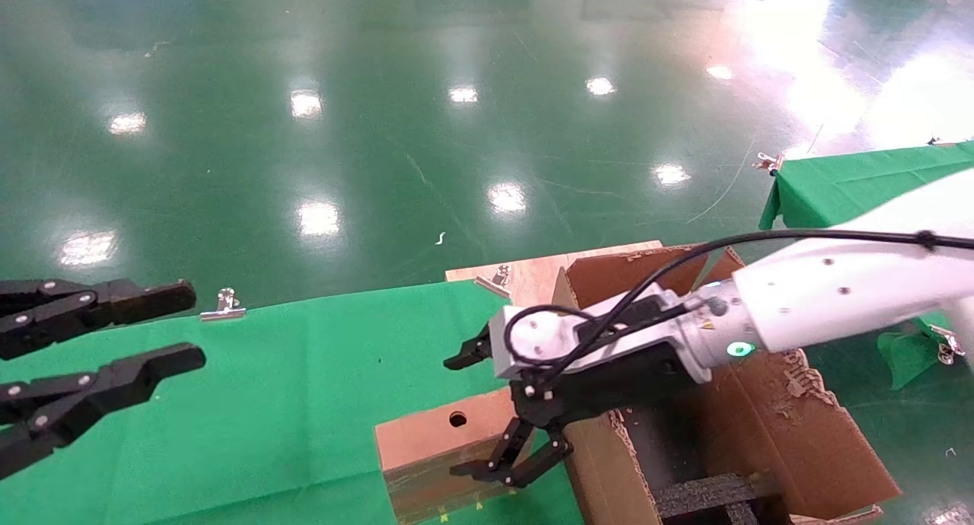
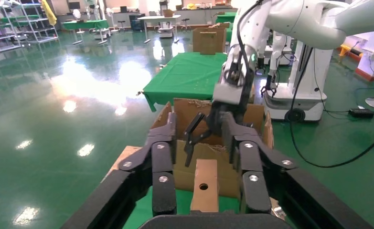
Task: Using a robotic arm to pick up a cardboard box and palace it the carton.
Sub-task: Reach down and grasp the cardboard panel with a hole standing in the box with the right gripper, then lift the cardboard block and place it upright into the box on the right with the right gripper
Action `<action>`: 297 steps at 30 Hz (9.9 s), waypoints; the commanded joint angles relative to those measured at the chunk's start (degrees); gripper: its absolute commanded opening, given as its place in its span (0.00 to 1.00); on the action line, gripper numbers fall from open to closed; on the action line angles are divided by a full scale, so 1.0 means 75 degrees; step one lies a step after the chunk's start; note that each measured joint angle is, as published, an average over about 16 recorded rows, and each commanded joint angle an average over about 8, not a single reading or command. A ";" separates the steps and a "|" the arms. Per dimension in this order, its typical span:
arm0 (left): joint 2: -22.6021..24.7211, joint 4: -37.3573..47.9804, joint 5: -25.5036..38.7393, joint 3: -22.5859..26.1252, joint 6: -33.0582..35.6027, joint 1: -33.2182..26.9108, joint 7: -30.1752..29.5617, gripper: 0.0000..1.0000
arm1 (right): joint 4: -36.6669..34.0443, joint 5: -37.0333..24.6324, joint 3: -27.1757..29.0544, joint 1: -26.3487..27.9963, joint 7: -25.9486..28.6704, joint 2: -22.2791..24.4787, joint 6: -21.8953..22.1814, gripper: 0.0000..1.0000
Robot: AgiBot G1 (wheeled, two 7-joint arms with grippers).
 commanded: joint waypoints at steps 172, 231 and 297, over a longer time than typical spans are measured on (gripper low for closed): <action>-0.0002 0.0003 -0.0004 0.0000 -0.0004 0.0004 0.0002 1.00 | 0.0759 -0.1122 -0.5436 0.2687 0.7167 0.4715 0.3524 0.00; -0.0002 0.0003 -0.0005 0.0001 -0.0005 0.0003 0.0002 1.00 | 0.0792 -0.5684 -0.6413 0.1305 1.3307 0.2854 0.4614 0.00; -0.0003 0.0006 -0.0007 0.0000 -0.0007 0.0005 0.0003 1.00 | -0.0214 -0.9130 -0.6997 -0.1009 1.6665 0.1212 0.5819 1.00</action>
